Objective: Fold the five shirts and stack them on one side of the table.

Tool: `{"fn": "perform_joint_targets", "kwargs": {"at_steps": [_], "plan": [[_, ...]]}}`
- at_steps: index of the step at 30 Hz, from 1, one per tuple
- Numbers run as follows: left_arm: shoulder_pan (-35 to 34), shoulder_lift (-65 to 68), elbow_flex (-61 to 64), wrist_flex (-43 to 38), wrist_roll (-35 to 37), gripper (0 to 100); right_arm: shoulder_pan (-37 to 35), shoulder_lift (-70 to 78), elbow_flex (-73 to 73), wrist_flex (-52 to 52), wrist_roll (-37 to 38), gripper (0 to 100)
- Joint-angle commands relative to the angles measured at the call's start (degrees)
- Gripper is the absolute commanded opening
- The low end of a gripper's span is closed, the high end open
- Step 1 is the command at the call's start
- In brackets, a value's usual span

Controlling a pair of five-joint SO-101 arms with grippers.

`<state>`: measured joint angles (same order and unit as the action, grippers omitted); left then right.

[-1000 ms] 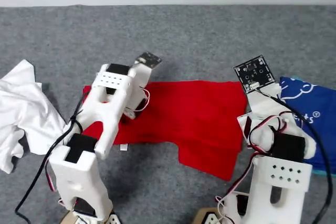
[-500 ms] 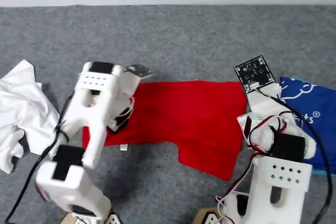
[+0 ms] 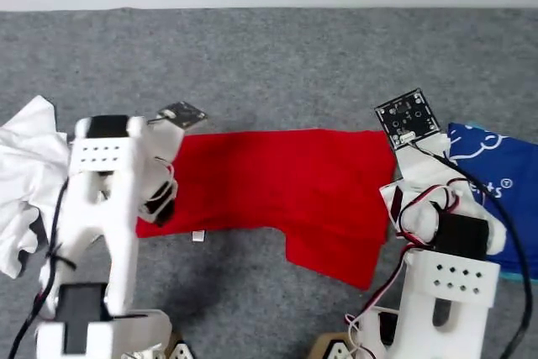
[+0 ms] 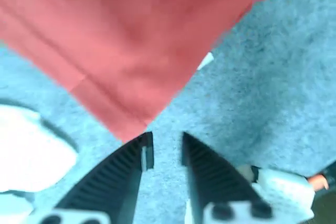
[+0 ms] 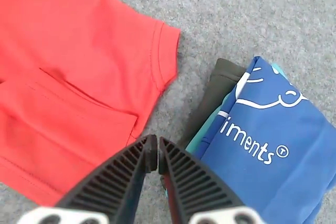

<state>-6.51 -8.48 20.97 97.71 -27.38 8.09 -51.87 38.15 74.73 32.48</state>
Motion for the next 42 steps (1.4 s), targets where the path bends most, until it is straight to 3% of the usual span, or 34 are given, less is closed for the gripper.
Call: {"fn": "perform_joint_targets", "kwargs": {"at_steps": [1,7,13,19,22,29,37,42], "plan": [[-0.79,-5.36,0.04,0.53,-0.53,14,0.48,-1.54,-0.62,-0.22,-0.44,1.0],[1.85,-4.04,2.15,-8.35,7.03,14,0.4,-1.54,-0.62,-0.22,-0.62,1.0],[5.63,5.54,6.11,-15.91,10.73,1,0.57,-1.63,-0.62,0.31,-0.62,1.0],[-0.97,16.18,6.99,-17.41,9.23,1,0.75,-1.63,-1.76,0.4,-0.53,1.0],[-4.48,18.29,7.16,-17.32,4.22,1,1.89,-1.54,-2.2,-0.22,-0.44,1.0],[-2.55,16.35,4.97,-14.59,3.69,1,2.33,-1.54,-2.2,-0.22,-0.44,1.0],[6.33,6.33,-2.24,-7.12,5.63,1,2.68,-1.54,-2.81,1.01,-0.44,1.0],[13.36,0.53,-5.49,-7.03,9.93,1,5.93,-1.54,-9.41,8.04,-0.7,1.0]]}}
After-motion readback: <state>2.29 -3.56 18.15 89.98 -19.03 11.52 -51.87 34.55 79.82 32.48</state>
